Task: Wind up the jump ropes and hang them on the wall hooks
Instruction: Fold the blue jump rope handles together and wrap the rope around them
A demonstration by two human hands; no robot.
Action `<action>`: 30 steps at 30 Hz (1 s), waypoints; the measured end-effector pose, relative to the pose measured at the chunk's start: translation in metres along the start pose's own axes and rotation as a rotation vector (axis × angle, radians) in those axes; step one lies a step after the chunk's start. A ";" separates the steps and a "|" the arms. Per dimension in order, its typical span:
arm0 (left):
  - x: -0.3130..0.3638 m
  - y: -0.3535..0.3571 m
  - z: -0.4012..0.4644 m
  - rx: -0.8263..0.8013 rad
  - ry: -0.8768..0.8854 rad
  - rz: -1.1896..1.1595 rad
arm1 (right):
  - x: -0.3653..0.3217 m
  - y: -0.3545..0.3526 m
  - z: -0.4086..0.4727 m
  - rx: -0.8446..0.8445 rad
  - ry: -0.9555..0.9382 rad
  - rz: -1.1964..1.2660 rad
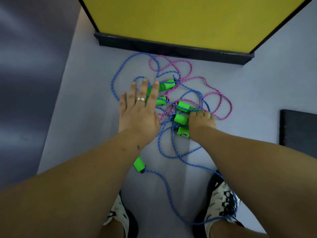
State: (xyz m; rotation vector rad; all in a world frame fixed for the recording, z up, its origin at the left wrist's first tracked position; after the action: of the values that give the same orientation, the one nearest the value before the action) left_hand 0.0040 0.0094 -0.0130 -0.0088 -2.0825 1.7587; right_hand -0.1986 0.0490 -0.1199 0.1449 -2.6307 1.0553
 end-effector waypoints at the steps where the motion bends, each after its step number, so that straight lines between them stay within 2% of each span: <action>1: 0.003 -0.003 0.000 0.001 0.010 0.002 | 0.000 -0.002 -0.005 -0.007 -0.010 0.015; 4: 0.010 -0.018 -0.002 -0.031 0.024 0.015 | 0.002 -0.030 -0.029 0.087 -0.062 0.094; 9: 0.026 -0.059 -0.006 -0.053 0.043 0.006 | 0.010 -0.116 -0.097 0.313 -0.196 0.150; 14: 0.051 -0.107 -0.011 -0.076 0.111 -0.038 | 0.023 -0.201 -0.175 0.384 -0.374 0.273; 18: 0.064 -0.151 -0.015 -0.036 0.110 -0.144 | 0.049 -0.246 -0.232 0.442 -0.457 0.523; 22: 0.064 -0.196 -0.020 0.050 0.010 -0.518 | 0.070 -0.260 -0.267 0.494 -0.395 0.653; 25: 0.065 -0.226 -0.026 0.186 -0.066 -0.681 | 0.076 -0.267 -0.283 0.561 -0.384 0.726; 27: 0.060 -0.240 -0.029 0.243 -0.203 -0.907 | 0.077 -0.270 -0.290 0.596 -0.403 0.903; 30: 0.060 -0.243 -0.032 0.200 -0.383 -1.388 | 0.066 -0.261 -0.289 0.604 -0.394 1.161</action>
State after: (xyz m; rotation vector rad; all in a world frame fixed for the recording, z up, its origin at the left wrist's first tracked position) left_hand 0.0211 0.0058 0.2384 1.5046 -1.3488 1.0248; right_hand -0.1392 0.0605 0.2707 -1.3053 -2.5178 2.3282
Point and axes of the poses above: each hand's wrist, its own z-axis towards the middle knuckle, its own y-axis out of the palm, x = y × z, the point moved 6 cm from there along z, towards the middle knuckle, and after that the axes turned 10 degrees about -z, right-handed, at the moved point
